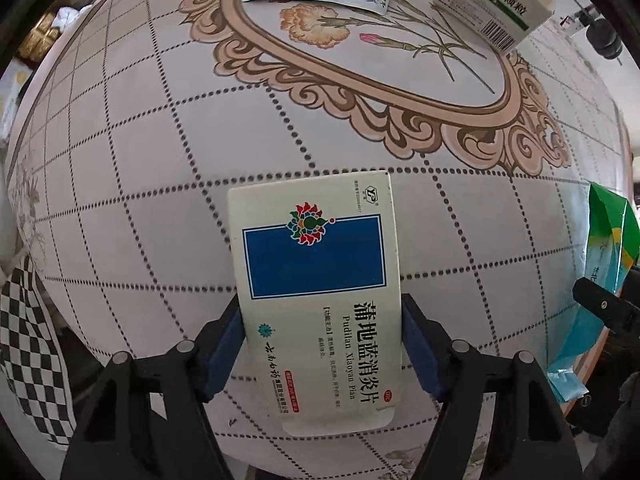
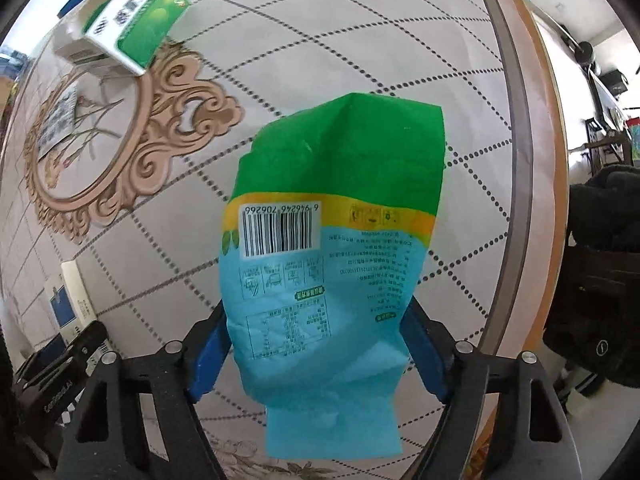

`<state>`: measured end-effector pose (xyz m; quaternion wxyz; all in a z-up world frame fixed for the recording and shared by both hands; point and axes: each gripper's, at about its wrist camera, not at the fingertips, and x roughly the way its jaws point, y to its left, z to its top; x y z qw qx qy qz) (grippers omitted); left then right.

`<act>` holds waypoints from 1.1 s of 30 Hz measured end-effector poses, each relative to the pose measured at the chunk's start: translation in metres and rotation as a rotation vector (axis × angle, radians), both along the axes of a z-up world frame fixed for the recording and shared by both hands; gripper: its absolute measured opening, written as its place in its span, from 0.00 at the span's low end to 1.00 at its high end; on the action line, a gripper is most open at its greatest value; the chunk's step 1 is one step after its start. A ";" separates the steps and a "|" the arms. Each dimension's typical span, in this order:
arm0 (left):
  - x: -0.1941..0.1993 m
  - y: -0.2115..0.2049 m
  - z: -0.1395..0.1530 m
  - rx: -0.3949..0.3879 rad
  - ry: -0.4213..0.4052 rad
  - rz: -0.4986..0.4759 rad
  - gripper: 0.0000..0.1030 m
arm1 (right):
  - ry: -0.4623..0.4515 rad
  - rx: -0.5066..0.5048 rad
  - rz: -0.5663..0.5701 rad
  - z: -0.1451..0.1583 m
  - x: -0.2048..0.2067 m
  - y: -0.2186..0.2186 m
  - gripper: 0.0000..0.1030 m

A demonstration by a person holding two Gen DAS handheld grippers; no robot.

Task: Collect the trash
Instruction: 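Carry the medicine box and green-and-blue bag over the bin and open both tools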

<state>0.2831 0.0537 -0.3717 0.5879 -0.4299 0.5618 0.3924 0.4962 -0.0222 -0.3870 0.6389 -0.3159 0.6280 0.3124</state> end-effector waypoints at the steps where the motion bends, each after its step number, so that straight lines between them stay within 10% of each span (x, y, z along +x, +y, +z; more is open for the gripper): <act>1: -0.004 -0.004 0.007 0.006 -0.005 0.000 0.69 | -0.003 0.011 0.006 0.008 -0.006 0.002 0.77; 20: -0.174 -0.110 0.121 0.253 -0.187 0.132 0.69 | 0.003 0.230 0.333 0.117 -0.204 -0.074 0.69; 26: -0.272 -0.155 0.071 0.161 -0.161 0.272 0.69 | 0.144 0.154 0.459 0.065 -0.309 -0.112 0.69; 33: -0.357 -0.179 -0.090 -0.081 -0.126 0.442 0.69 | 0.233 -0.087 0.532 -0.093 -0.379 -0.141 0.69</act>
